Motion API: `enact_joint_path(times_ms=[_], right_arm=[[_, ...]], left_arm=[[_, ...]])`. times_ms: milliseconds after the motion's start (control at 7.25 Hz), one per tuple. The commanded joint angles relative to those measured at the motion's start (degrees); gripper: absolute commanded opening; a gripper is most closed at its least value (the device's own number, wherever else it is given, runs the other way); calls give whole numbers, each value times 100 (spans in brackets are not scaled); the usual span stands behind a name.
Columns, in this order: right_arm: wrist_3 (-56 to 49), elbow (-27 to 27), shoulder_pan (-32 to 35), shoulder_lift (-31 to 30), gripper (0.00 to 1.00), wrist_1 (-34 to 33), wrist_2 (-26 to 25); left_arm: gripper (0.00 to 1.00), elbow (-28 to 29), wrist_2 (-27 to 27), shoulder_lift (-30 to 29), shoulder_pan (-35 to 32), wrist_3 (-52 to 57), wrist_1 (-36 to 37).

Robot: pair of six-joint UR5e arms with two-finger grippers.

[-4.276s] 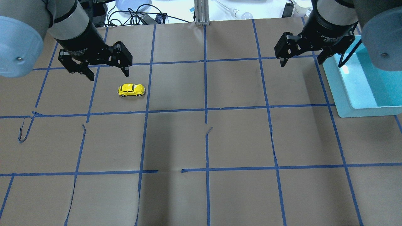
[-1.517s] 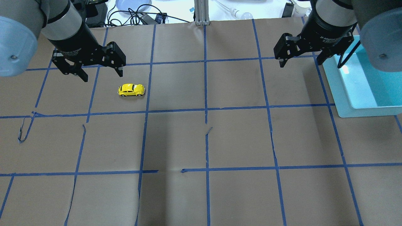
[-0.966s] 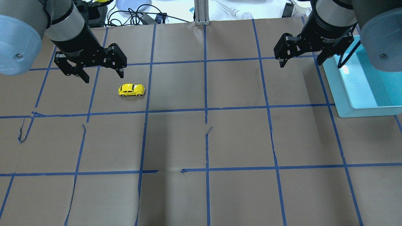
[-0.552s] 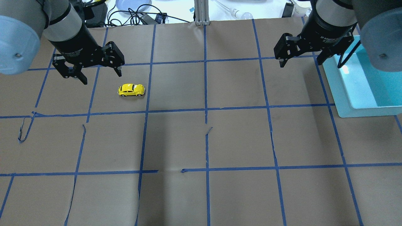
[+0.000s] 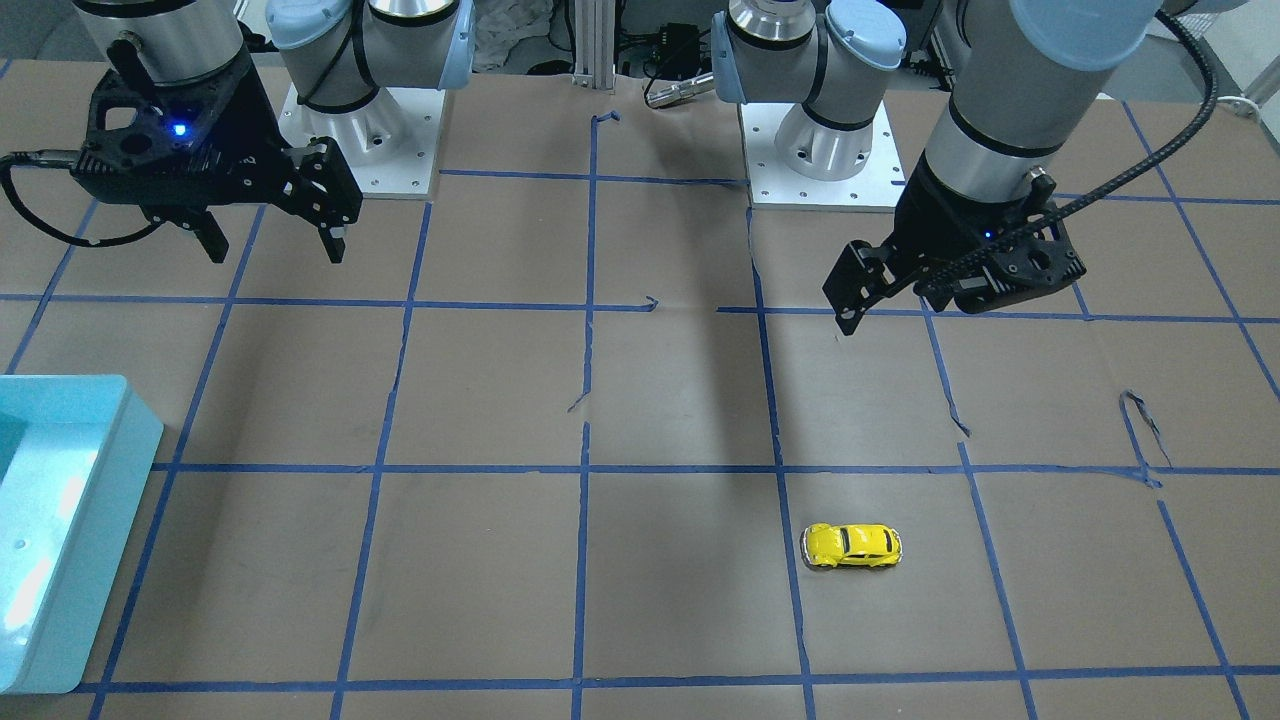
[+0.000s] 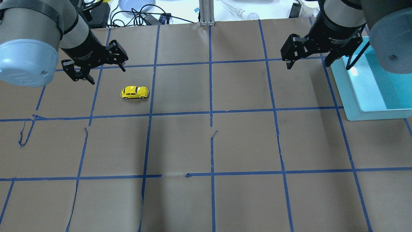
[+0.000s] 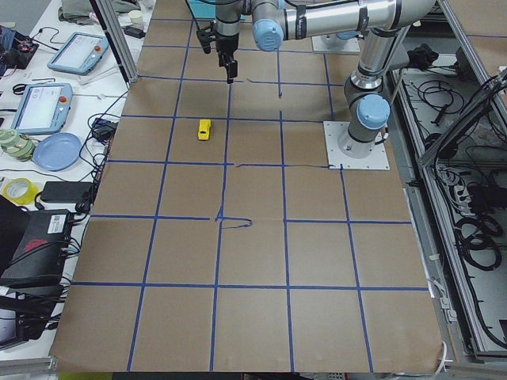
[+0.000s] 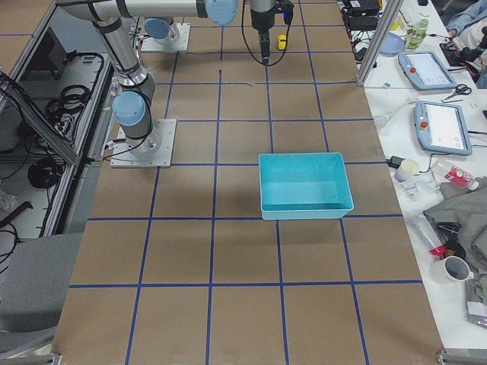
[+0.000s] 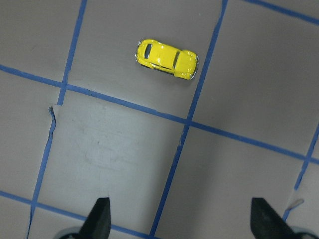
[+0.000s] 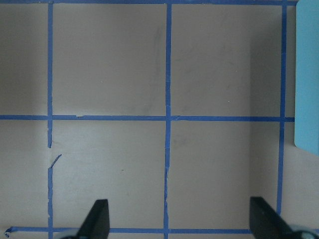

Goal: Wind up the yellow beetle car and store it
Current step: 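Lower the left gripper over the yellow beetle car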

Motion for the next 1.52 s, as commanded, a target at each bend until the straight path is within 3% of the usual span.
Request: enact_joint_path(times_ms=[0,552,828,1379], right_arm=[[-2,0,9,-9,100,0,0],[-2,0,18,0,100,0,-9],[-2,0,26,-9,100,0,-9],[-11,0,26,0,100,0,-9]], left_arm=[[100,-168,0,-341,42,-2188,521],[100,-160,97,-1298,112,-4138,1074],[100,-107,88,-1738,130,-4289,1645],[100,-54,62,-2284,147,-4694,1858]])
